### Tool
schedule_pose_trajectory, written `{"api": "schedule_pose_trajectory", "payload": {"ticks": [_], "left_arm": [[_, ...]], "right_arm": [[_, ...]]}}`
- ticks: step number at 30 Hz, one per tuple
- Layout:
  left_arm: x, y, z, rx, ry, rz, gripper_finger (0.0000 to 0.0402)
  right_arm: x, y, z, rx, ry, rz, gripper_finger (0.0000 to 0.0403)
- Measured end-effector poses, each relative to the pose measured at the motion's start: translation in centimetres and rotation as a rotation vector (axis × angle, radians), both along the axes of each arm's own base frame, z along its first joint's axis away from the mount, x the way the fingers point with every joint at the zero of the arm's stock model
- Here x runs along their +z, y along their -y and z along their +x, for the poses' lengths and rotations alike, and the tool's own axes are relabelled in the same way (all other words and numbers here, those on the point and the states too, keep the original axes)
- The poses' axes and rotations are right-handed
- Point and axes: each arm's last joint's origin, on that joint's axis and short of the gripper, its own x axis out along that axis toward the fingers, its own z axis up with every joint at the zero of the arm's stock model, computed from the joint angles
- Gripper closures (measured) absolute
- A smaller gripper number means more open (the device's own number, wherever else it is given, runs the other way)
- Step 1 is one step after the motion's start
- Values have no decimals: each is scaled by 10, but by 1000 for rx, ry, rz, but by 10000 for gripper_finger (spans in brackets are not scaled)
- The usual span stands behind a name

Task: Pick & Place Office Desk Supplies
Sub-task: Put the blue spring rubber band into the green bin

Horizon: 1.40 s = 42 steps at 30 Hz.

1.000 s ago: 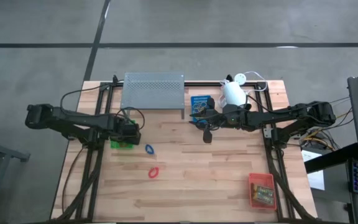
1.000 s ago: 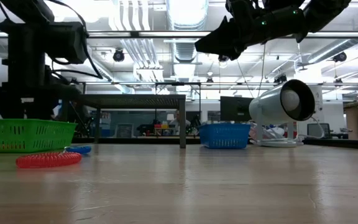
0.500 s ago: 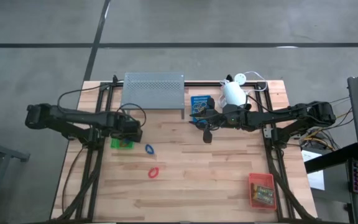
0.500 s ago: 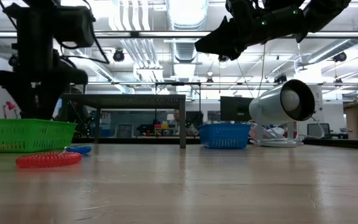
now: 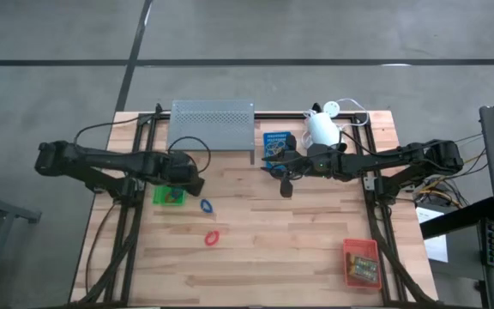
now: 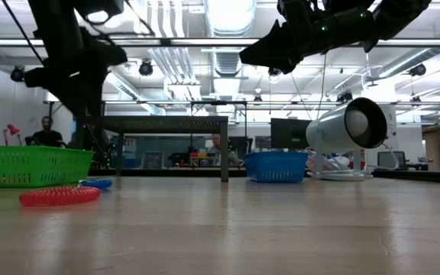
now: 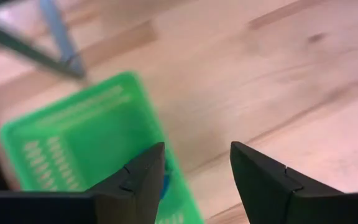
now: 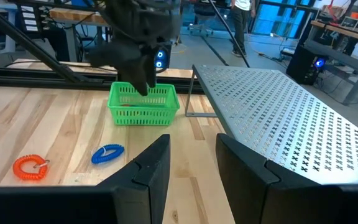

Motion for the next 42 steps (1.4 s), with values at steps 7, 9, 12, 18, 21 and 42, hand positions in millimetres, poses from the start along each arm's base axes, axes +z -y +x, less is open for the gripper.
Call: {"api": "schedule_pose_trajectory", "payload": {"ticks": [7, 9, 12, 18, 21, 42], "left_arm": [[4, 27, 10, -223, 83, 146, 200], [4, 36, 14, -299, 94, 168, 197], [1, 48, 20, -422, 101, 193, 196], [-11, 61, 30, -617, 53, 157, 195], [-21, 66, 36, -687, 13, 110, 195], [-58, 76, 53, -1060, -165, 46, 202]], "right_arm": [[0, 0, 0, 0, 0, 0, 275], [0, 0, 0, 0, 1, 0, 275], [0, 0, 0, 0, 0, 0, 275], [0, 0, 0, 0, 0, 0, 275], [0, 0, 0, 0, 0, 0, 275], [0, 0, 0, 0, 0, 0, 275]]}}
